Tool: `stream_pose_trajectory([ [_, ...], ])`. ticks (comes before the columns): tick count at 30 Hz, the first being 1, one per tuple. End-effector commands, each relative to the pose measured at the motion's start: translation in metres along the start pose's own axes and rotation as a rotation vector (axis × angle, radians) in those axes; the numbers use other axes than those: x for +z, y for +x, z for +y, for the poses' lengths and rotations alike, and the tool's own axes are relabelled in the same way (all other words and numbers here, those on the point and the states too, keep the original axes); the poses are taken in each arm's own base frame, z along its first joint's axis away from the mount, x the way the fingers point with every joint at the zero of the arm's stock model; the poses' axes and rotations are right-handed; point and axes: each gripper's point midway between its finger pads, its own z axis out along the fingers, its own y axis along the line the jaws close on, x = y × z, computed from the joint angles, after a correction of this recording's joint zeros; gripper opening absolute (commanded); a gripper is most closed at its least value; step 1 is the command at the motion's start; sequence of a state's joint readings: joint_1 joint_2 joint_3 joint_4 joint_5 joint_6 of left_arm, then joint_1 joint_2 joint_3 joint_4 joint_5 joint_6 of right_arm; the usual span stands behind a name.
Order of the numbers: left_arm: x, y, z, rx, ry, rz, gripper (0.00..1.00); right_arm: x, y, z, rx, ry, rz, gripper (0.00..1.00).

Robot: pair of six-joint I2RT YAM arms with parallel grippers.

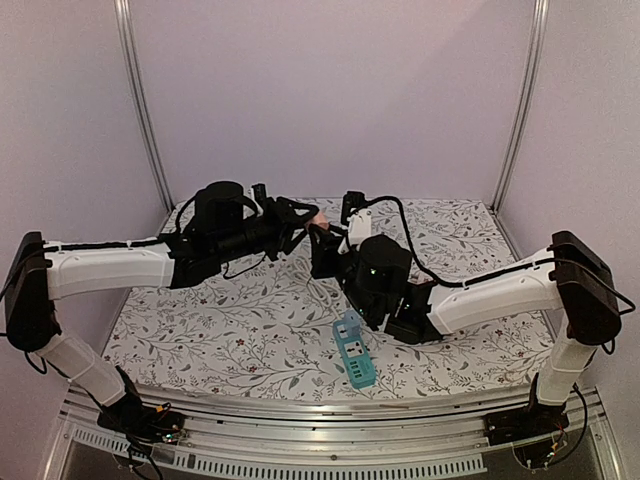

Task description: Insert the plug

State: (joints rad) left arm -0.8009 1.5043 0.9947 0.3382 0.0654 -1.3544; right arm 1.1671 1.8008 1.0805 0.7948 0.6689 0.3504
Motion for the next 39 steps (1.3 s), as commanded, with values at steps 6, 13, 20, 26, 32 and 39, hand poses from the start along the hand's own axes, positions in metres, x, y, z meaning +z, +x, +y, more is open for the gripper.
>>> stream_pose_trajectory([
  [6, -0.004, 0.009, -0.001, 0.012, 0.014, 0.019, 0.00, 0.004, 0.004, 0.006, -0.015, -0.002, -0.005, 0.09],
  [13, -0.004, 0.011, -0.001, 0.014, 0.022, 0.028, 0.28, 0.003, 0.004, 0.004, -0.018, 0.006, -0.006, 0.00],
  [20, -0.008, 0.011, -0.010, 0.040, 0.073, 0.019, 0.66, 0.000, 0.002, 0.003, -0.019, 0.003, -0.008, 0.00],
  [26, -0.008, 0.010, -0.009, 0.045, 0.081, 0.010, 0.99, -0.002, 0.003, 0.000, -0.023, 0.001, -0.014, 0.00],
  [32, -0.014, 0.006, -0.007, 0.084, 0.072, -0.015, 0.99, -0.006, 0.006, -0.008, -0.038, 0.025, -0.010, 0.00],
  [39, -0.032, -0.016, 0.014, 0.162, 0.007, -0.101, 0.99, -0.021, 0.008, -0.027, -0.084, 0.061, 0.007, 0.00],
])
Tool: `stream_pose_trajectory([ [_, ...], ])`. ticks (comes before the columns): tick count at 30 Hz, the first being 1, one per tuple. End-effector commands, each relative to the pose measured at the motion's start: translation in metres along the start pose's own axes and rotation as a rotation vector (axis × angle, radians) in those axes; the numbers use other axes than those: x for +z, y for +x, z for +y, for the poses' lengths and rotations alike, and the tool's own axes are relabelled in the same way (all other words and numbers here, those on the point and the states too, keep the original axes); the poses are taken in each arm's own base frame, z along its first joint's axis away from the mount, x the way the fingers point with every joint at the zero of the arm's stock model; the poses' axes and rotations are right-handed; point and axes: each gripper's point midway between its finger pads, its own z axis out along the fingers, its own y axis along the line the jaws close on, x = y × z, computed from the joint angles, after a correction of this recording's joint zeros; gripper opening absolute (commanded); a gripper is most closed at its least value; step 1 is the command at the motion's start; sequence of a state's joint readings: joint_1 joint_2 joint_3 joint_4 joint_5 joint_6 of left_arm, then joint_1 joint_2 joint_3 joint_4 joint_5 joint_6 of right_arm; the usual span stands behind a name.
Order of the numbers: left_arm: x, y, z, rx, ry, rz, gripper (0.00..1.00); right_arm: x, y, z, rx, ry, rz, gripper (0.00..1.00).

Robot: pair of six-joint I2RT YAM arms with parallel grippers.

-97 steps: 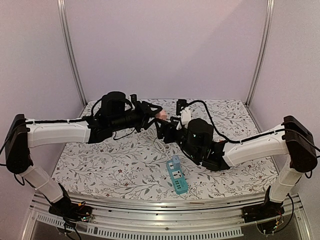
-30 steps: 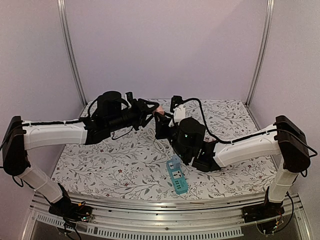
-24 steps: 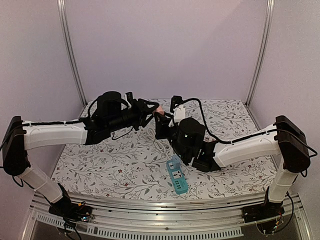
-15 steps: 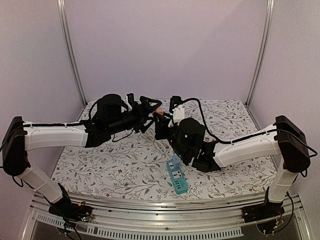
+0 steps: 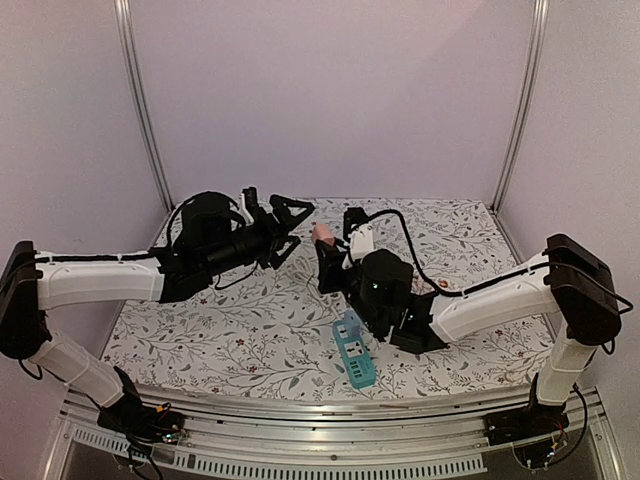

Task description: Insert the plug

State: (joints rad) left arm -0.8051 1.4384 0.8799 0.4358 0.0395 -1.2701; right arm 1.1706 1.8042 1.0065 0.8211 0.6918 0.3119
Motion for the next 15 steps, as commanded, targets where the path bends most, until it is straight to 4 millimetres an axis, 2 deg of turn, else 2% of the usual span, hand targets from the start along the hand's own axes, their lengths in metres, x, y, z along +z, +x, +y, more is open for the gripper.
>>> stream_pose_trajectory([
  [1, -0.017, -0.019, 0.013, 0.100, -0.050, -0.086, 0.99, -0.014, -0.016, -0.012, -0.013, 0.029, -0.024, 0.00],
  [9, -0.039, -0.039, 0.043, 0.318, -0.182, -0.183, 0.99, -0.028, -0.025, -0.017, -0.057, 0.016, 0.029, 0.00],
  [15, -0.057, -0.059, 0.072, 0.459, -0.357, -0.235, 0.99, -0.036, -0.034, -0.020, -0.049, -0.004, 0.057, 0.00],
])
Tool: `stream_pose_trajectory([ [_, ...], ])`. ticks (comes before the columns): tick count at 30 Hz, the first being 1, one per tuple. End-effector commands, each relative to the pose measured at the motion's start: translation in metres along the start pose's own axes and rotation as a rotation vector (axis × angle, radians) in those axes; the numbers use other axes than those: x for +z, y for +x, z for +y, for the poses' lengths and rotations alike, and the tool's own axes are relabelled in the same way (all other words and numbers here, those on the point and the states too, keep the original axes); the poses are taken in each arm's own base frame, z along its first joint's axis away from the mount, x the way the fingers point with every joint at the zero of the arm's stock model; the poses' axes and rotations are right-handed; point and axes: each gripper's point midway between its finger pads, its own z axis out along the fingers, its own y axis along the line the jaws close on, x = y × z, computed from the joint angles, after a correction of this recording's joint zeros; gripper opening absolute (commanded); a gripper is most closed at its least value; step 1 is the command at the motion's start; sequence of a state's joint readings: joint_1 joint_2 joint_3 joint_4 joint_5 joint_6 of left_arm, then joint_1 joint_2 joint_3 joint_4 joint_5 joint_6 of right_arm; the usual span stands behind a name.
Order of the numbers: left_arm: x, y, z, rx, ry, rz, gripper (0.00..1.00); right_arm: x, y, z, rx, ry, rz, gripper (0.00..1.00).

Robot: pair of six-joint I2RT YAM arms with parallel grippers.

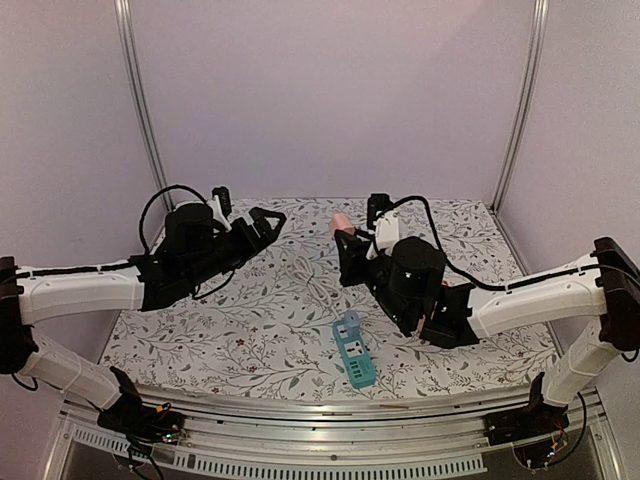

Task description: Insert the plug

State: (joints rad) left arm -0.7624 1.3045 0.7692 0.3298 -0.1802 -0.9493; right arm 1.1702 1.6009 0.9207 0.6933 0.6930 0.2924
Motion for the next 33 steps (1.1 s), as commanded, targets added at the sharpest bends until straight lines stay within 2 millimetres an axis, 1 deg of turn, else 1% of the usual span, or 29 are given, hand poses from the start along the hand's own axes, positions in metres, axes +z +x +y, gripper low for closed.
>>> stream_pose_trajectory([
  [1, -0.010, -0.009, 0.038, 0.178, -0.150, -0.043, 0.99, -0.007, 0.002, -0.005, -0.026, -0.022, 0.055, 0.00],
  [4, -0.014, -0.011, 0.041, 0.254, -0.131, -0.058, 0.99, -0.011, -0.001, -0.007, -0.045, -0.021, 0.066, 0.00],
  [7, -0.016, -0.010, 0.047, 0.277, -0.132, -0.069, 0.99, -0.016, -0.005, -0.014, -0.049, -0.009, 0.071, 0.00],
  [10, -0.013, -0.004, 0.056, 0.294, -0.143, -0.050, 0.99, -0.021, -0.009, -0.017, -0.053, -0.011, 0.082, 0.00],
  [13, -0.009, 0.006, 0.067, 0.328, -0.161, -0.021, 0.99, -0.026, -0.011, -0.016, -0.063, -0.039, 0.114, 0.00],
  [15, -0.009, 0.012, 0.080, 0.344, -0.197, -0.015, 0.99, -0.030, -0.012, -0.016, -0.075, -0.047, 0.156, 0.00],
  [16, -0.009, 0.014, 0.086, 0.355, -0.207, -0.013, 0.99, -0.033, -0.017, -0.016, -0.074, -0.053, 0.168, 0.00],
  [19, -0.011, 0.021, 0.095, 0.387, -0.206, -0.013, 0.99, -0.041, -0.022, -0.018, -0.072, -0.066, 0.216, 0.00],
  [23, -0.016, 0.025, 0.100, 0.425, -0.192, -0.023, 0.99, -0.053, -0.036, -0.020, -0.069, -0.081, 0.265, 0.00],
  [24, -0.016, 0.025, 0.102, 0.433, -0.199, -0.025, 0.99, -0.056, -0.032, -0.023, -0.082, -0.076, 0.302, 0.00],
  [25, -0.016, 0.025, 0.103, 0.439, -0.203, -0.025, 0.99, -0.058, -0.035, -0.022, -0.079, -0.085, 0.311, 0.00],
  [26, -0.017, 0.025, 0.103, 0.445, -0.204, -0.025, 0.99, -0.061, -0.032, -0.025, -0.092, -0.083, 0.342, 0.00],
  [29, -0.017, 0.027, 0.100, 0.465, -0.181, -0.018, 0.99, -0.067, -0.031, -0.028, -0.101, -0.083, 0.416, 0.00],
  [33, -0.022, 0.026, 0.097, 0.486, -0.156, -0.031, 0.99, -0.074, -0.021, -0.031, -0.089, -0.097, 0.548, 0.00],
])
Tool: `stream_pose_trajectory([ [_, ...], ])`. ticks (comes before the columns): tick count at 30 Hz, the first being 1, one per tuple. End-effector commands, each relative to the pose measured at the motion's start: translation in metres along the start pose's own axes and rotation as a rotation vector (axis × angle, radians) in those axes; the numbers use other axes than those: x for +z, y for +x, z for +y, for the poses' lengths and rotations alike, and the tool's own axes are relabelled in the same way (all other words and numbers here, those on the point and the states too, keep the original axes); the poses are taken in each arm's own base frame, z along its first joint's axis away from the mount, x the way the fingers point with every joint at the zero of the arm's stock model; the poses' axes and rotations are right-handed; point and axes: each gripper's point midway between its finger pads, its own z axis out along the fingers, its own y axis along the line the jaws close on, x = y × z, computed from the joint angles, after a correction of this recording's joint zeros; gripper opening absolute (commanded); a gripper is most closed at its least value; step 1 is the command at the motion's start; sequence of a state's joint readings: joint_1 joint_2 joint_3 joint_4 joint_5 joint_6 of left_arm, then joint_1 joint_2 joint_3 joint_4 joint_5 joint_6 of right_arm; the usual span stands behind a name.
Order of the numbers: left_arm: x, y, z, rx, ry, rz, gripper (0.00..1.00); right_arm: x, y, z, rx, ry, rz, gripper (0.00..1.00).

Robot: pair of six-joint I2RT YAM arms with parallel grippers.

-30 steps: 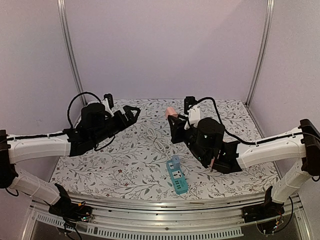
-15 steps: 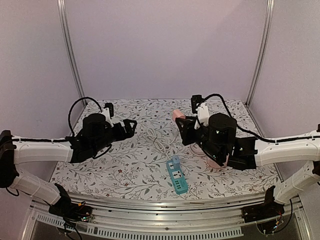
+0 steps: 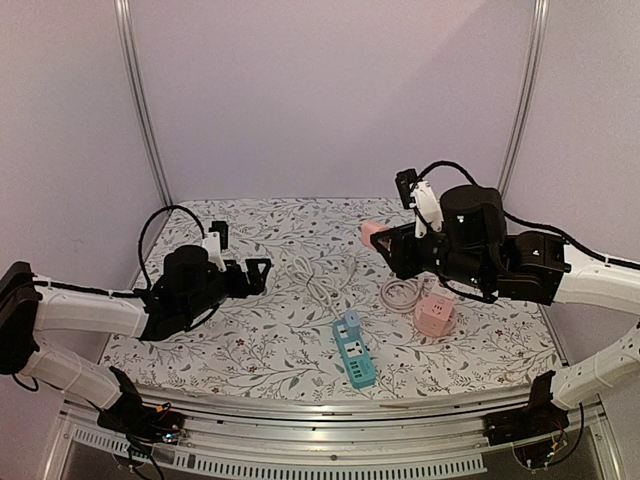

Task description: Insert the plug

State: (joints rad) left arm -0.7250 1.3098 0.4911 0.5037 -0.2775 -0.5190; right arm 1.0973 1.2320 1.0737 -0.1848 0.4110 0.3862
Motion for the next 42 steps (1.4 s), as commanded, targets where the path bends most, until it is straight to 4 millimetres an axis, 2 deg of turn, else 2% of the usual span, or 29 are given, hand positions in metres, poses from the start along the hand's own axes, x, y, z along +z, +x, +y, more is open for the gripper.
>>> stream_pose_trajectory([
  [1, -0.007, -0.004, 0.006, 0.041, 0.006, -0.040, 0.99, -0.007, 0.030, -0.003, 0.008, -0.031, 0.224, 0.00],
  [5, -0.017, -0.004, 0.011, 0.054, 0.001, -0.056, 0.99, -0.011, 0.046, 0.003, -0.016, -0.045, 0.372, 0.00],
  [13, -0.025, -0.006, 0.015, 0.066, -0.005, -0.080, 0.99, -0.021, 0.051, 0.013, -0.043, -0.081, 0.521, 0.00],
  [23, -0.026, 0.000, 0.021, 0.078, -0.016, -0.078, 0.99, -0.019, 0.093, 0.010, -0.058, -0.027, 0.786, 0.00],
  [31, -0.028, 0.000, 0.023, 0.083, -0.023, -0.082, 0.99, -0.020, 0.120, 0.021, -0.039, -0.063, 0.968, 0.00],
  [37, -0.027, 0.002, 0.021, 0.081, -0.010, -0.074, 0.99, -0.009, 0.141, 0.019, 0.015, -0.034, 1.052, 0.00],
  [42, -0.028, 0.003, 0.022, 0.078, -0.013, -0.074, 0.99, 0.004, 0.145, 0.020, 0.051, -0.010, 1.068, 0.00],
])
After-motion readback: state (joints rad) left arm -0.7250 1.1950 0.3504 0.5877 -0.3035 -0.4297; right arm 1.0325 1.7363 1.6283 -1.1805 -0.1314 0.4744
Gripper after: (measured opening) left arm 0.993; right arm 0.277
